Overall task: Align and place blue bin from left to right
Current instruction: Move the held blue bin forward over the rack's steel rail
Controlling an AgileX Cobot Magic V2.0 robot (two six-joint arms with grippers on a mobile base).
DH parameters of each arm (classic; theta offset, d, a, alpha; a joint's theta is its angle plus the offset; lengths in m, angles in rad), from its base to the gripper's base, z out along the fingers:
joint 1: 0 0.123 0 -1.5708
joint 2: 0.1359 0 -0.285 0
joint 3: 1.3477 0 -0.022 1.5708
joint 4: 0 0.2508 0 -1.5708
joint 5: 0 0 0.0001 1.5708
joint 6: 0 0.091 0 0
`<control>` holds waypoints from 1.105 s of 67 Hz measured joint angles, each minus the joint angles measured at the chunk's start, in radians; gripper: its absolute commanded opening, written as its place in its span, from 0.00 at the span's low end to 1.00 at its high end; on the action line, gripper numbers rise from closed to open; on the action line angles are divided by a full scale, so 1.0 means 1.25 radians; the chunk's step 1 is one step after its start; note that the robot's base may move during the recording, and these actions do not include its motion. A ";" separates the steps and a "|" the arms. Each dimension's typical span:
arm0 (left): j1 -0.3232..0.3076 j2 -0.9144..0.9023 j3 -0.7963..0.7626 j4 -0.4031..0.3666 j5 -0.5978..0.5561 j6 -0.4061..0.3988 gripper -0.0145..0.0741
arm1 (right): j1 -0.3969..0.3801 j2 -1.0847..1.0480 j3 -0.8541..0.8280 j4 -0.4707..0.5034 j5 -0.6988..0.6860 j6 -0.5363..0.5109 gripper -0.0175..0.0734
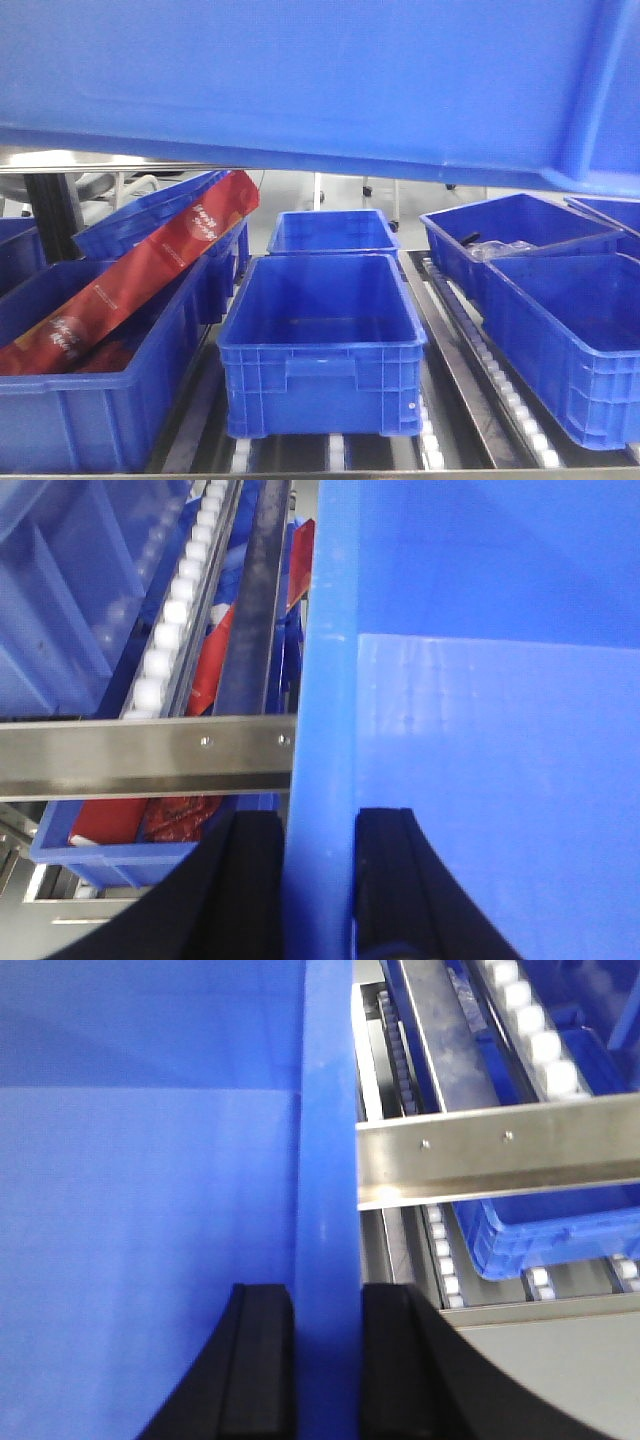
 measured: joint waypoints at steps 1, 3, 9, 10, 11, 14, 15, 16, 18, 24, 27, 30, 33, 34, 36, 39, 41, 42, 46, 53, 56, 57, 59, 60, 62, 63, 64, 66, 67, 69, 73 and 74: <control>0.000 0.000 0.000 0.000 0.000 0.000 0.04 | 0.000 0.000 0.000 0.000 -0.001 0.000 0.10; 0.000 0.000 0.000 0.000 0.000 0.000 0.04 | 0.000 0.000 0.000 0.000 -0.001 0.000 0.10; 0.000 0.000 0.000 0.000 0.000 0.000 0.04 | 0.000 0.000 0.000 -0.001 -0.002 0.000 0.10; 0.000 0.000 0.000 0.000 0.000 0.000 0.04 | 0.000 0.000 0.000 -0.001 -0.002 0.000 0.10; 0.000 0.000 0.000 0.000 0.000 0.000 0.04 | 0.000 0.000 0.000 -0.001 -0.003 0.000 0.10; 0.000 0.000 0.000 0.000 0.000 0.000 0.04 | 0.000 0.000 0.000 -0.001 -0.003 0.000 0.10; 0.000 0.000 0.000 0.000 0.000 0.000 0.04 | 0.000 0.000 0.000 -0.001 -0.003 0.000 0.10; 0.000 0.000 0.000 0.000 0.000 0.000 0.04 | 0.000 0.000 0.000 -0.001 -0.003 0.000 0.10; 0.000 0.000 0.000 0.000 0.000 0.000 0.04 | 0.000 0.000 0.000 -0.001 -0.003 0.000 0.10; 0.000 0.000 0.000 0.000 0.000 0.000 0.04 | 0.000 0.000 0.000 -0.001 -0.005 0.000 0.10; 0.000 0.000 0.000 0.000 0.000 0.000 0.04 | 0.000 0.000 0.000 -0.001 -0.005 0.000 0.10; 0.000 0.000 0.000 0.000 0.000 0.000 0.04 | 0.000 0.000 0.000 -0.001 -0.005 0.000 0.10; 0.000 0.000 0.000 0.000 -0.002 0.000 0.04 | 0.000 0.000 0.000 -0.003 -0.006 0.000 0.10; 0.000 0.000 0.000 0.000 -0.002 0.000 0.04 | 0.000 0.000 0.000 -0.003 -0.007 0.000 0.10; 0.000 0.000 0.000 0.000 -0.002 0.000 0.04 | 0.000 0.000 0.000 -0.003 -0.007 0.000 0.10; 0.000 0.000 0.000 0.000 -0.002 0.000 0.04 | 0.000 0.000 0.000 -0.004 -0.007 0.000 0.10; 0.000 0.000 0.000 0.002 -0.002 0.000 0.04 | 0.000 0.000 0.000 -0.004 -0.007 0.000 0.10; 0.000 0.000 0.000 0.002 -0.003 0.000 0.04 | 0.000 0.000 0.000 -0.004 -0.008 0.000 0.10; 0.000 0.000 0.000 0.002 -0.003 0.000 0.04 | 0.000 0.000 0.000 -0.004 -0.009 0.000 0.10; 0.000 0.000 0.000 0.004 -0.006 0.000 0.04 | 0.000 0.000 0.000 -0.006 -0.010 0.000 0.10; 0.000 0.000 0.000 0.004 -0.006 0.000 0.04 | 0.000 0.000 0.000 -0.006 -0.010 0.000 0.10; 0.000 0.000 0.000 0.004 -0.006 0.000 0.04 | 0.000 0.000 0.000 -0.006 -0.010 0.000 0.10; 0.000 0.000 0.000 0.004 -0.006 0.000 0.04 | 0.000 0.000 0.000 -0.006 -0.010 0.000 0.10; 0.000 0.000 0.000 0.004 -0.006 0.000 0.04 | 0.000 0.000 0.000 -0.007 -0.010 0.000 0.10; 0.000 0.000 0.000 0.004 -0.007 0.000 0.04 | 0.000 0.000 0.000 -0.007 -0.010 0.000 0.10; 0.000 0.000 0.000 0.004 -0.007 0.000 0.04 | 0.000 0.000 0.000 -0.007 -0.010 0.000 0.10; 0.000 0.000 0.000 0.004 -0.007 0.000 0.04 | 0.000 0.000 0.000 -0.007 -0.010 0.000 0.10; 0.000 0.000 0.000 0.004 -0.007 0.000 0.04 | 0.000 0.000 0.000 -0.007 -0.010 0.000 0.10; 0.000 0.000 0.000 0.004 -0.007 0.000 0.04 | 0.000 0.000 0.000 -0.007 -0.010 0.000 0.10; 0.000 0.000 0.000 0.004 -0.007 0.000 0.04 | 0.000 0.000 0.000 -0.007 -0.010 0.000 0.10; 0.000 0.000 0.000 0.004 -0.007 0.000 0.04 | 0.000 0.000 0.000 -0.007 -0.010 0.000 0.10; 0.000 0.000 0.000 0.004 -0.007 0.000 0.04 | 0.000 0.000 0.000 -0.007 -0.010 0.000 0.10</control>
